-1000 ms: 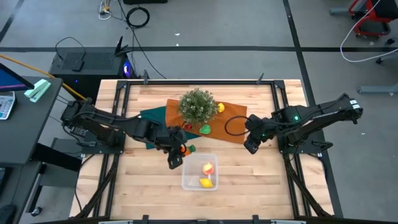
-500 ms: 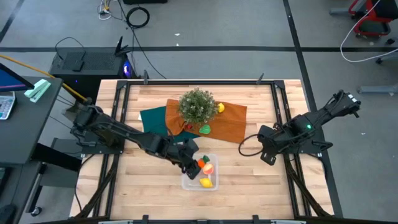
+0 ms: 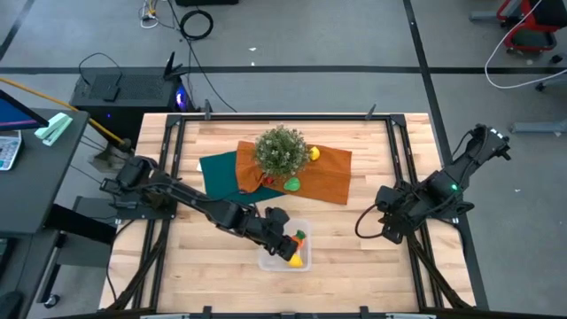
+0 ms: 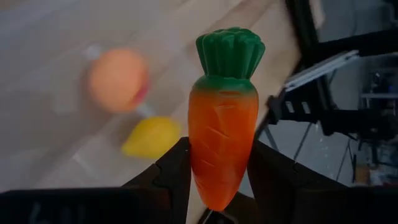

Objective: Pick and placing Produce into tupperware
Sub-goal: Put the carrot into the transparent bin

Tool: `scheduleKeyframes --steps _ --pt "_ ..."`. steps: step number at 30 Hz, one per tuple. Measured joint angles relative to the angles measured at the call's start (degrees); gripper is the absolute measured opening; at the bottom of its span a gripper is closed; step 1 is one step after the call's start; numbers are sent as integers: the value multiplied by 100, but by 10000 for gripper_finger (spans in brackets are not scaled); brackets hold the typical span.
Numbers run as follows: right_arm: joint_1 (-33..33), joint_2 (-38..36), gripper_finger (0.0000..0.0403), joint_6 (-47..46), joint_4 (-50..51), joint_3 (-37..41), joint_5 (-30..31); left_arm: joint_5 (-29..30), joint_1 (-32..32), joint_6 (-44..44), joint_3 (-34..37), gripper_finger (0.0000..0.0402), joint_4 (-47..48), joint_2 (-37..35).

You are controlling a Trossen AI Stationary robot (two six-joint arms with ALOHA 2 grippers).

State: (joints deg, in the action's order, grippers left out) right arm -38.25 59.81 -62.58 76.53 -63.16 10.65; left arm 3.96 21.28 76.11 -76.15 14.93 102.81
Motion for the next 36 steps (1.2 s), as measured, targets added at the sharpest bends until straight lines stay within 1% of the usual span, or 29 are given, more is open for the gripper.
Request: scheduleKeyframes --steps 2,4,8,11,14,16,18,22,27,32,36 --pt "-32 -2 146 -38 2 0 88 -20 -54 -188 -320 139 409 94" --pt "-55 -1 146 -49 -3 0 111 -107 -129 -442 -821 139 849 312" --pt "-56 2 146 -175 -4 0 127 -253 -278 -817 -1961 138 2442 780" --pt "-56 2 146 -224 -4 0 132 -281 -371 -1055 -2647 139 3600 1167" --pt "-56 -1 146 -235 -1 0 132 -634 -478 -1077 -3011 139 4224 1479" --pt "-56 4 146 -238 -26 0 132 -840 -513 -1053 -3067 139 4325 1635" --pt "-56 -1 146 -253 -28 0 134 -875 -514 -936 -3065 139 4512 1771" --pt "-56 1 146 -246 -40 0 163 -891 -462 -689 -3063 143 4588 1926" --pt "-56 2 146 -210 -37 0 235 -779 -391 -404 -3063 141 4615 2024" --pt "-56 2 146 -185 -35 0 235 -493 -309 22 -3063 148 4611 2090" --pt "-56 2 146 -182 -34 0 232 -388 -261 295 -3062 145 4582 2146"
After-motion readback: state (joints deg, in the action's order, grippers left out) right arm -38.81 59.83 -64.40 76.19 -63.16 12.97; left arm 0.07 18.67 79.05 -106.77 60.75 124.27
